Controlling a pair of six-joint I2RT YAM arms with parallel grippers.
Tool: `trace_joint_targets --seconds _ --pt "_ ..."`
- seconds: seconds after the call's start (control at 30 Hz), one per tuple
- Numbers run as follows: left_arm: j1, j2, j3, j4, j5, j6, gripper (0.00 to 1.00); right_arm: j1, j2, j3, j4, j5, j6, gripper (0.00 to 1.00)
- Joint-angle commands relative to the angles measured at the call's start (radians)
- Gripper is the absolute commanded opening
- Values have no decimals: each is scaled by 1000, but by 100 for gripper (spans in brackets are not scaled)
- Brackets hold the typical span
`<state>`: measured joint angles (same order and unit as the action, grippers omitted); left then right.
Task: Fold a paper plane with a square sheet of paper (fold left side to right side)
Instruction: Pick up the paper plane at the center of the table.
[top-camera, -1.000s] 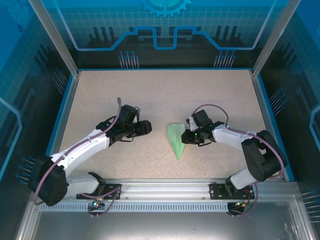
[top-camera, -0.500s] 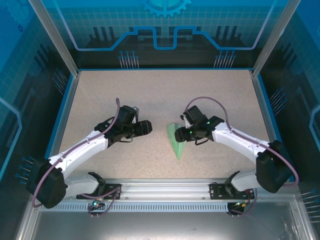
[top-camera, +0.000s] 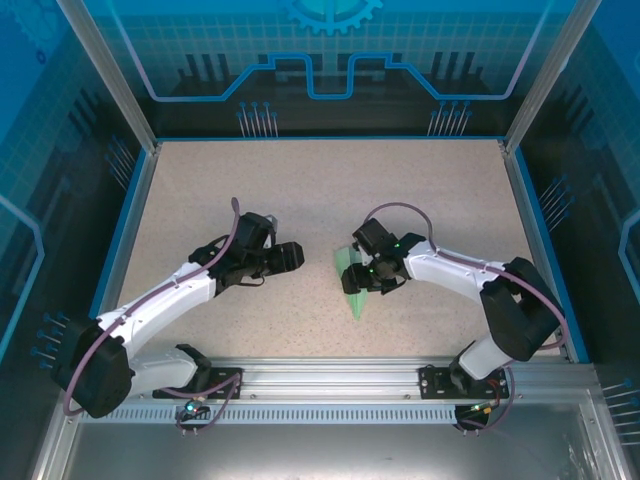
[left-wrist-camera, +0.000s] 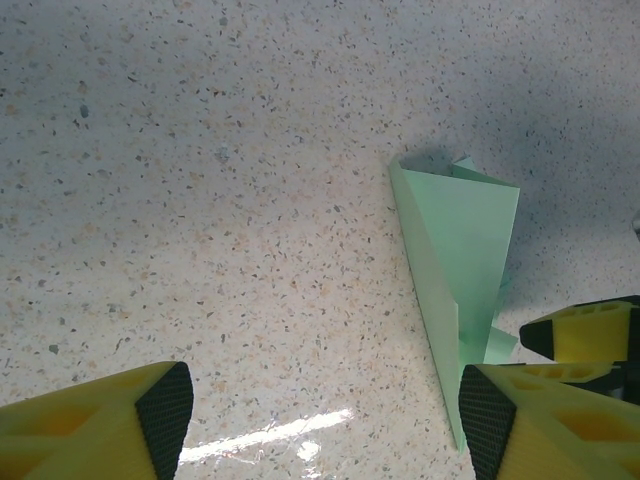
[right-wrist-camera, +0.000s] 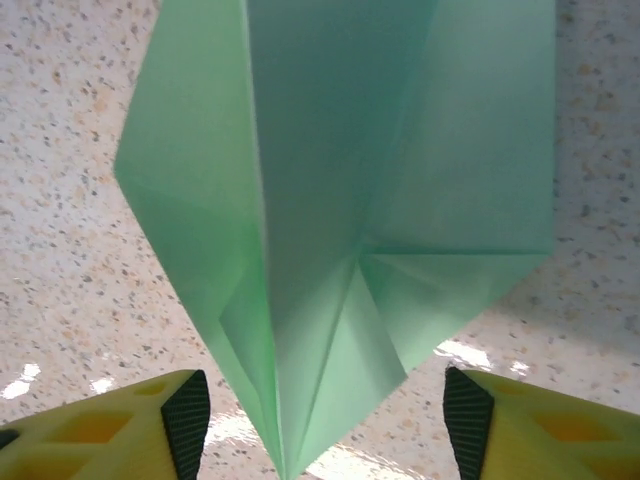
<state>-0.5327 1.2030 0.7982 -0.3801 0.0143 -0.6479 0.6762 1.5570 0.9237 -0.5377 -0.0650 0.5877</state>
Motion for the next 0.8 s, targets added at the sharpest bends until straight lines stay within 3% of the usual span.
trace_joint_targets --seconds 0.0,0.27,0.5,0.77 --pt "8 -8 -7 1 -17 9 75 23 36 18 12 -31 14 62" --pt "8 -10 -9 -3 -17 7 75 40 84 58 3 -19 10 50" --pt "10 -10 -9 -6 -17 8 75 62 132 97 -41 23 10 49" --pt "12 -15 -16 -7 -18 10 76 88 190 141 -94 75 27 40"
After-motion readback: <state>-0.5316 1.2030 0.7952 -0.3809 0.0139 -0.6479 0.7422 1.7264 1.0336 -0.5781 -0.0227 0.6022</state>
